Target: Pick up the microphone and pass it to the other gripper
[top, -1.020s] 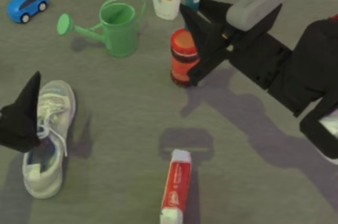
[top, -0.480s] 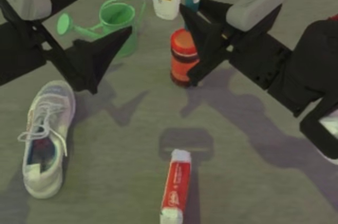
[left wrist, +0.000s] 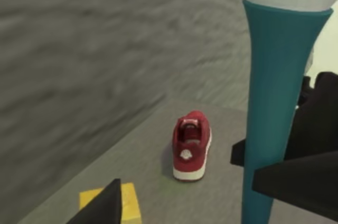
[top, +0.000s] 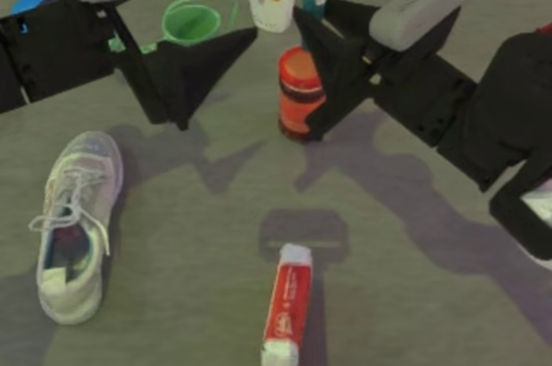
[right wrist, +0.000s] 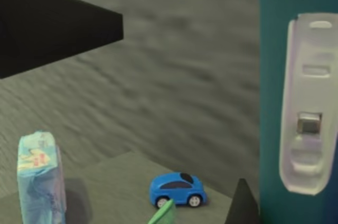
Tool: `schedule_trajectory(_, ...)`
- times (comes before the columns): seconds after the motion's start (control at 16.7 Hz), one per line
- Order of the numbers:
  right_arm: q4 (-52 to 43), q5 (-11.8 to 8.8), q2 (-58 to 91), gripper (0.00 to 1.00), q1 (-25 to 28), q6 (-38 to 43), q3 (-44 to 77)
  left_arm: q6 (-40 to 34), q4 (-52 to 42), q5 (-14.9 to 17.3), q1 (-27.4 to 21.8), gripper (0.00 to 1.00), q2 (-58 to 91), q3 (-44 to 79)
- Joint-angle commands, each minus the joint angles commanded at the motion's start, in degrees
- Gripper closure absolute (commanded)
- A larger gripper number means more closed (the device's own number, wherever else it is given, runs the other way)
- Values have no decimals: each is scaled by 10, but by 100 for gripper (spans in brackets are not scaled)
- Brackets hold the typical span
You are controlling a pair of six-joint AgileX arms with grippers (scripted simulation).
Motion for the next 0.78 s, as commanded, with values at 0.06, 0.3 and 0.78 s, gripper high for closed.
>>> schedule_trajectory(0.06,0,0,0,100,0,0,0,0,0,0,0,0,0,0)
schedule_trajectory(0.3,0,0,0,100,0,0,0,-1,5,-14,-13,0,20,16)
schedule_trajectory(0.78,0,0,0,100,0,0,0,-6,41,-114,-117,0,174,138)
